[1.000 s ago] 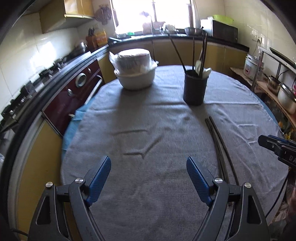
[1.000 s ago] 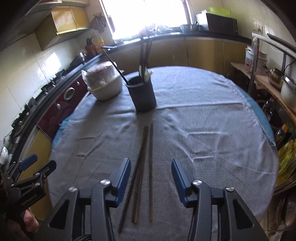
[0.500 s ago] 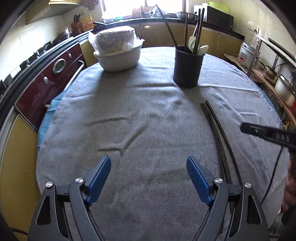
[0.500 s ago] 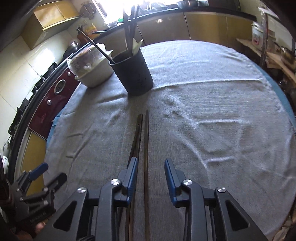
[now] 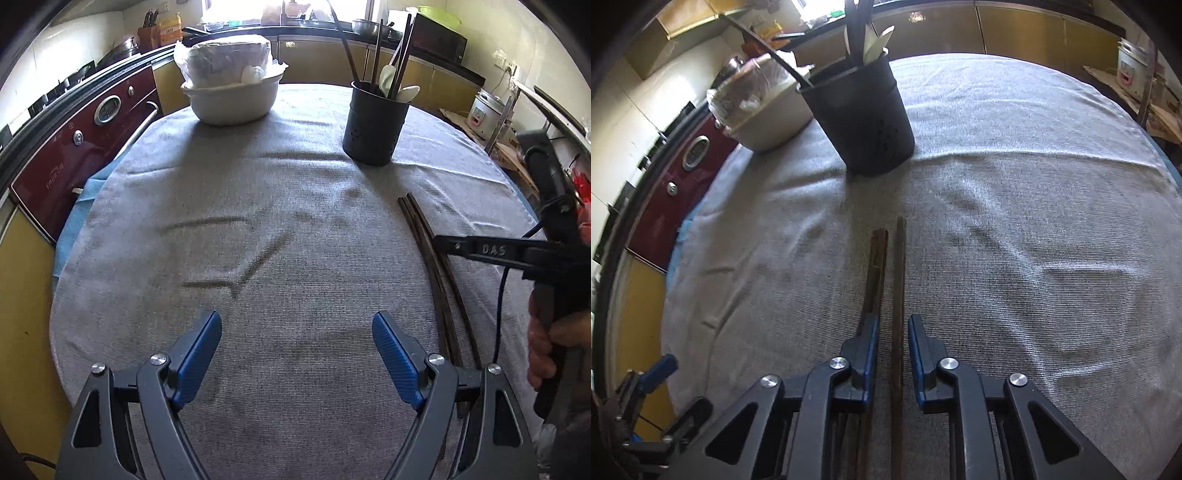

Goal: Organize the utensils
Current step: 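Close the right gripper on one dark chopstick on the cloth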

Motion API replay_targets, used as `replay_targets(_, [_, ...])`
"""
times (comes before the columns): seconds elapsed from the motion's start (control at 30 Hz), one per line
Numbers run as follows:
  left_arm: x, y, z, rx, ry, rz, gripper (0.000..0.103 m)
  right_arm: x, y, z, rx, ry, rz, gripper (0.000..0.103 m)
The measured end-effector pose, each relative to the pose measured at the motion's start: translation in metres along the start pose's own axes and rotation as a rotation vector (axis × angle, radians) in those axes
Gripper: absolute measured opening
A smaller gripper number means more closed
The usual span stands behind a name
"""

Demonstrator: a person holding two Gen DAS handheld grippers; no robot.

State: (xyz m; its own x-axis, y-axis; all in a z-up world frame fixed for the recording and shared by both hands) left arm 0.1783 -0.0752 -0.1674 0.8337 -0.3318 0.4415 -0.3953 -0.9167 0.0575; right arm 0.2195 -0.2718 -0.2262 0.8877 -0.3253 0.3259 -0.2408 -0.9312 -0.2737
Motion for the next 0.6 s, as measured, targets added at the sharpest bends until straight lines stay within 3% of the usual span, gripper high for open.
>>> replay_targets(0.27, [-0.004,0.013,0.002,-0.071,-0.014,0.021,0.084,-0.003,0.007,-0.002,-0.045,0.008,0.002,0.010])
replay_targets(0.43, [-0.009,0.035,0.012,-0.195,-0.057,0.056,0.084,-0.006,0.019,-0.003,-0.016,0.006,0.036,0.009])
replay_targets(0.6, [-0.021,0.059,0.024,-0.260,-0.114,0.116,0.084,-0.005,0.029,-0.003,0.042,-0.013,0.068,0.008])
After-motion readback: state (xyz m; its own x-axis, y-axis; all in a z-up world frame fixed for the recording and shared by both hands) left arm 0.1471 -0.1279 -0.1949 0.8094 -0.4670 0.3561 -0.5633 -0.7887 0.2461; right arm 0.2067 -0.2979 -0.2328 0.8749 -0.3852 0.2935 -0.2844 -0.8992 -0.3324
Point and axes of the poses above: each gripper's, at about its wrist camera, not at the fingertips, and z roughly the way its jaws point, y to its right, x to its top, the point moved 2 cm from there along z, roughly the way its jaws point, and after that the axes turned 5 degrees about -y, right-handed, at the moved point
